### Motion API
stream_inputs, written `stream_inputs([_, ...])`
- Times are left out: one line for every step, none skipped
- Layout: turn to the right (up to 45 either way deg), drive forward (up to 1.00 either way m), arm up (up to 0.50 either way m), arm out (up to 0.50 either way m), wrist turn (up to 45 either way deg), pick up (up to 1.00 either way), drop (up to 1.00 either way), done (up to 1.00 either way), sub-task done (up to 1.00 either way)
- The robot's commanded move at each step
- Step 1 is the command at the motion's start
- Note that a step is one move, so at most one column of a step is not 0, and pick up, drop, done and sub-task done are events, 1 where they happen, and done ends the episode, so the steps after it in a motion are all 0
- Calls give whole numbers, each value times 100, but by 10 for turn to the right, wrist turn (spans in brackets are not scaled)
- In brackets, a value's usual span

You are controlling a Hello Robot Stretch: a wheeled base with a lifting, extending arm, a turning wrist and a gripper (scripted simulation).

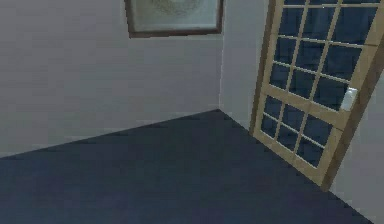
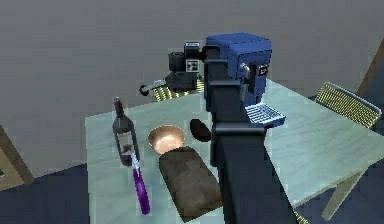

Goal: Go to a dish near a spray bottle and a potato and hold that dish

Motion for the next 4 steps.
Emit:
stream_inputs([0,0,-30,0,0,0,0,0,0])
stream_inputs([0,0,0,0,0,100,0,0,0])
stream_inputs([0,0,10,0,0,0,0,0,0])
stream_inputs([0,0,0,0,0,0,0,100,0])
